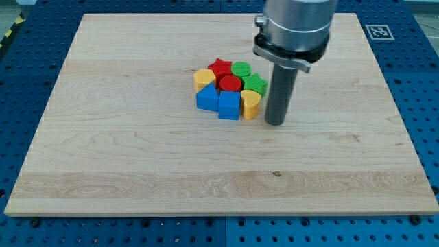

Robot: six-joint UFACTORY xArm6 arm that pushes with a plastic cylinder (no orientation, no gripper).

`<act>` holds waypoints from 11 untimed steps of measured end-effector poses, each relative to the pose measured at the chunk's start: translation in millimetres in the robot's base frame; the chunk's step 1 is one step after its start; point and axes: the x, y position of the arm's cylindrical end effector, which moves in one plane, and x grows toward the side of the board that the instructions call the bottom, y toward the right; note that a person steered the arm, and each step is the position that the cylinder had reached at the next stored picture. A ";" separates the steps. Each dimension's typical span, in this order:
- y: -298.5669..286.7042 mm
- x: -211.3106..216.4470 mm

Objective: Push the yellow heart into the red circle

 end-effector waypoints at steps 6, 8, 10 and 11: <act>-52.6 -14.9; -56.3 -31.0; -79.6 -36.2; -89.1 -36.5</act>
